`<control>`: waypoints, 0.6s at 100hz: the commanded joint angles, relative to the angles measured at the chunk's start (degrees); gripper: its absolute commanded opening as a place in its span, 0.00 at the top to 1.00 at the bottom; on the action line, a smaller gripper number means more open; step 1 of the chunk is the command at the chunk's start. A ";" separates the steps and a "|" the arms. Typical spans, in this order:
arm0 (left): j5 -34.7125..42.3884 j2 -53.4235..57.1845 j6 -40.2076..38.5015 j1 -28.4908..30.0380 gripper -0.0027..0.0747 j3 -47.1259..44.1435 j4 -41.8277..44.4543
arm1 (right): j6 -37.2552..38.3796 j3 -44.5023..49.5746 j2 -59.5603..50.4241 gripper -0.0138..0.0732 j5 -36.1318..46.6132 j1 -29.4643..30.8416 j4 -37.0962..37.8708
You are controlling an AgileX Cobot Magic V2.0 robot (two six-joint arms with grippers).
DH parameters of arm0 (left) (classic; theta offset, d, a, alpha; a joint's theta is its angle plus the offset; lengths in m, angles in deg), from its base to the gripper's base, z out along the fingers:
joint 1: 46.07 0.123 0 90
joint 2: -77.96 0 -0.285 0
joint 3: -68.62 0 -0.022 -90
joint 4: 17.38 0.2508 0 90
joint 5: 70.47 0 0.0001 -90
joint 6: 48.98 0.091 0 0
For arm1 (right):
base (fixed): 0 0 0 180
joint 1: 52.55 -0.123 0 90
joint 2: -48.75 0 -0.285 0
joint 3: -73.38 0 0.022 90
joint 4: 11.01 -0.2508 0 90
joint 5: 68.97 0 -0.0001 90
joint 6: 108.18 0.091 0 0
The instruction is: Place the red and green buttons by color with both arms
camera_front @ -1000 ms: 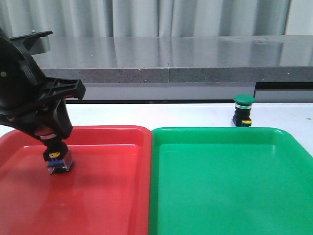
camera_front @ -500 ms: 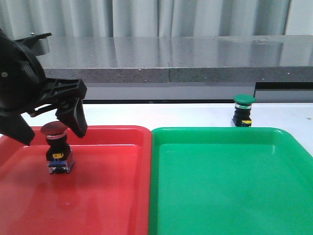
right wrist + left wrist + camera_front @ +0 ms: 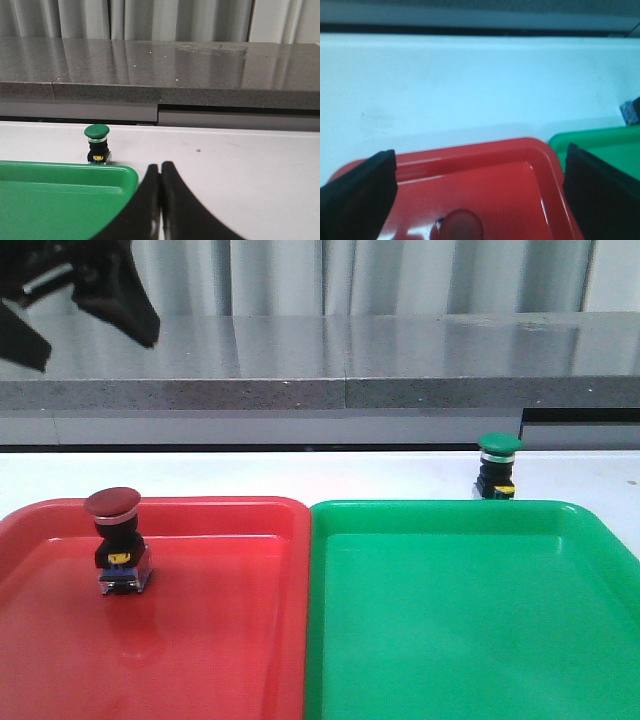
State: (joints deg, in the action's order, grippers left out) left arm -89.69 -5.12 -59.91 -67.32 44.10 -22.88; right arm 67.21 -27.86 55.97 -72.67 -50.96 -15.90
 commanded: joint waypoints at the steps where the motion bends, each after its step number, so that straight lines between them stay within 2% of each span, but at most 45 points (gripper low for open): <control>1: 6.36 5.56 -0.72 1.61 0.14 0.14 1.19 | -0.27 -0.77 -1.19 0.92 4.53 -0.05 0.55; 33: 13.85 22.63 -0.57 10.38 0.14 -13.17 5.51 | -0.27 -0.77 -1.19 0.92 4.53 -0.05 0.55; 53: 13.90 32.27 -0.34 10.78 0.14 -20.95 9.67 | -0.27 -0.77 -1.19 0.92 4.53 -0.05 0.55; 60: 13.90 35.08 -0.18 10.78 0.17 -23.22 9.67 | -0.27 -0.77 -1.19 0.92 4.53 -0.05 0.55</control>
State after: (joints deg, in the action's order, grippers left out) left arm -80.49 26.76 -59.91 -56.68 21.62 -13.80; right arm 67.21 -27.86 55.97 -72.67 -50.96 -15.90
